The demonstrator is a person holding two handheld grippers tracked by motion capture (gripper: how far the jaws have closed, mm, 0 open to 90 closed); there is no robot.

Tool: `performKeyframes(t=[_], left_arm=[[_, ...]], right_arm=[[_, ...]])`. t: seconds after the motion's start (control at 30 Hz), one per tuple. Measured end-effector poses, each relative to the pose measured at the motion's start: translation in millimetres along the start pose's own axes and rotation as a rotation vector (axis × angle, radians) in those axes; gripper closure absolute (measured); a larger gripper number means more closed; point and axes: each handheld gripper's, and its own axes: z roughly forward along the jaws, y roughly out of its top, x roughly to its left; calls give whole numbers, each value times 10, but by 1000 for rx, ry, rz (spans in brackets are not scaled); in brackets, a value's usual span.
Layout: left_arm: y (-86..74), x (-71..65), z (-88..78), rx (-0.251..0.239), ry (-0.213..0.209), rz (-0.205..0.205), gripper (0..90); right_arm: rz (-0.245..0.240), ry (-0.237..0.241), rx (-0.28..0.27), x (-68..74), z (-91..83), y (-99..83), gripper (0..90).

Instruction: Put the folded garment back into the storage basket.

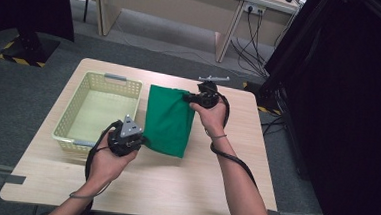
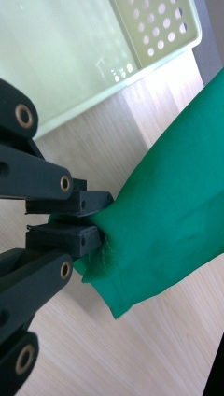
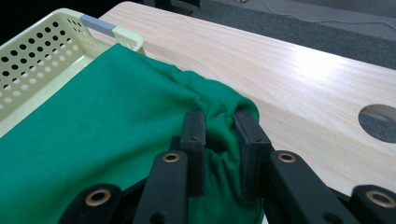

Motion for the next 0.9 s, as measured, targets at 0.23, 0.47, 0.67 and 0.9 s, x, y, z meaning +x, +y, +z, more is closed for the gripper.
performKeyframes(t=[0.23, 0.47, 0.67, 0.9], left_arm=[[-14, 56, -70, -6, 20, -8, 845], [-20, 128, -154, -13, 42, -13, 845], [-33, 197, -227, -19, 60, -21, 844], [-54, 270, -307, -30, 79, -35, 845]], right_arm=[[-9, 11, -4, 72, 32, 62, 761], [-18, 17, -11, 167, 72, 136, 760], [-27, 24, -10, 254, 109, 195, 760], [-37, 34, -16, 345, 153, 263, 760]])
